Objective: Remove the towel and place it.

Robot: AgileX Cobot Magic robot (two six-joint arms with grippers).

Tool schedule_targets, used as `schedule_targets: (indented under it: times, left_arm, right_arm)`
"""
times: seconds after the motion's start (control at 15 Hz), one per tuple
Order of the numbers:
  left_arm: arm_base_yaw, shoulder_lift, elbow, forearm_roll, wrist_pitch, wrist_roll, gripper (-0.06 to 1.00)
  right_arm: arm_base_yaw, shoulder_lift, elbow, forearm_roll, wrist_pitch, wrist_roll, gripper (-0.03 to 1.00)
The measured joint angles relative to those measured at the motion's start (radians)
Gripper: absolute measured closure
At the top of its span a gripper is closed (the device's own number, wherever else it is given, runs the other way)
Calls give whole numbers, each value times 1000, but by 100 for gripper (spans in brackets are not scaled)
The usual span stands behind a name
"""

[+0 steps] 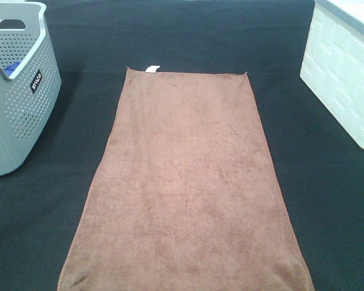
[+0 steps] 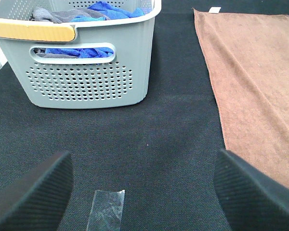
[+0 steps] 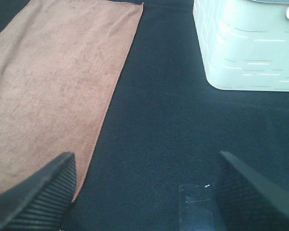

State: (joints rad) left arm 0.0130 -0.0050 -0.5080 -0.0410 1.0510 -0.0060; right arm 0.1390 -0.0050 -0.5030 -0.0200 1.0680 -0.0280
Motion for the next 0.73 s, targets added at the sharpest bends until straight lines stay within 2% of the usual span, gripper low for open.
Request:
schedule_targets:
  times: [0.73]
  left_arm:
    - [0,0,0,0,-2,0,18]
  right_arm:
    - [0,0,0,0,0,10,21]
